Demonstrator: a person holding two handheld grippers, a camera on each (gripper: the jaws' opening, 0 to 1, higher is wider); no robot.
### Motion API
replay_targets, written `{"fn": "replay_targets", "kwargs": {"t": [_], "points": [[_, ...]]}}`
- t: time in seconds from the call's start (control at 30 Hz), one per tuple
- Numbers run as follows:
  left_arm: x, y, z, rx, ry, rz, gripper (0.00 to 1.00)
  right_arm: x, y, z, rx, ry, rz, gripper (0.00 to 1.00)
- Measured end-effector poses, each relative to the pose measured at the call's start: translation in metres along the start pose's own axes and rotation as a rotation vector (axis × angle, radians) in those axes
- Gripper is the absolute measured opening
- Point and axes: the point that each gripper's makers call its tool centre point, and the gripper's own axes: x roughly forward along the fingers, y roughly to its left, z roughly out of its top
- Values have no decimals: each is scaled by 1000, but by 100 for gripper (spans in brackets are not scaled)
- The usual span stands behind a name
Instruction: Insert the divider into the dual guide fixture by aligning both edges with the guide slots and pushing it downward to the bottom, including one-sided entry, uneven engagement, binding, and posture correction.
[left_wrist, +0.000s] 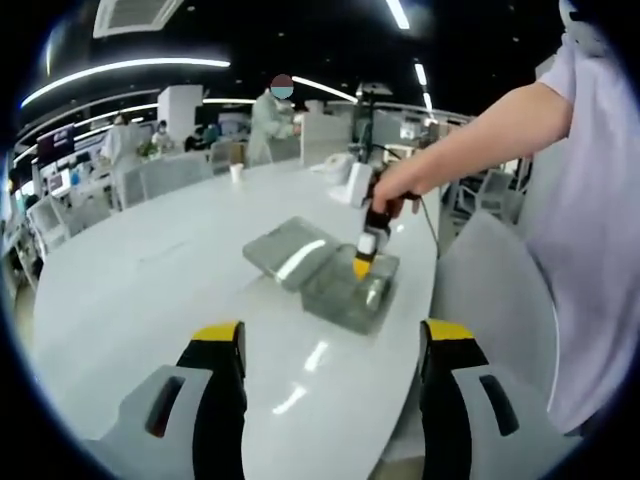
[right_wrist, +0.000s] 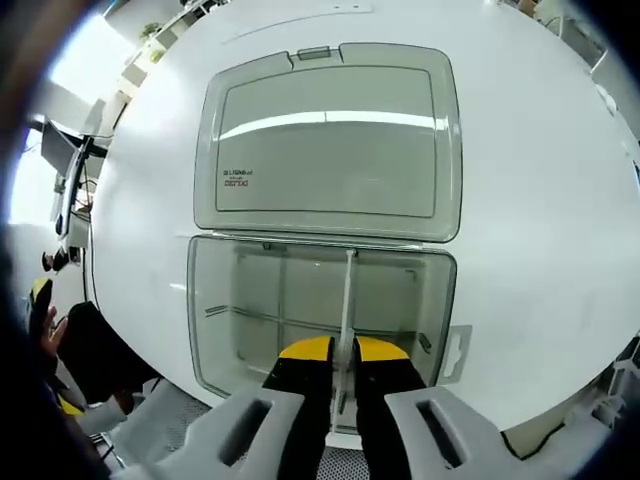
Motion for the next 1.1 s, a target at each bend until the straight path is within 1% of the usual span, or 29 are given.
{"fn": "replay_targets", "kwargs": {"t": [0.1,0.33,0.53,0.57,0.67,0.83,1.1], "points": [[0,-1,0,-2,0,0,69,1,0,0,4,-4,8,3],[0,-1,0,-1,1,1,68,0,3,7,-6,-43,28,8],[0,-1,1,-1,0,3,68,-3,3,6,-14,-48,40,12],[0,-1,1,-1,1,4,68,-5,1,7,-17,-62,39,12],[0,-2,1,-1,0,4,68,-8,-1,7,-17,-74,47,13],[1,-2,0,-3,1,5,68,-16,1,7,-26,-99,71,13],[2,-3,-1,-8,7,6,68,-31,4,7,-56,-164,110,14]]}}
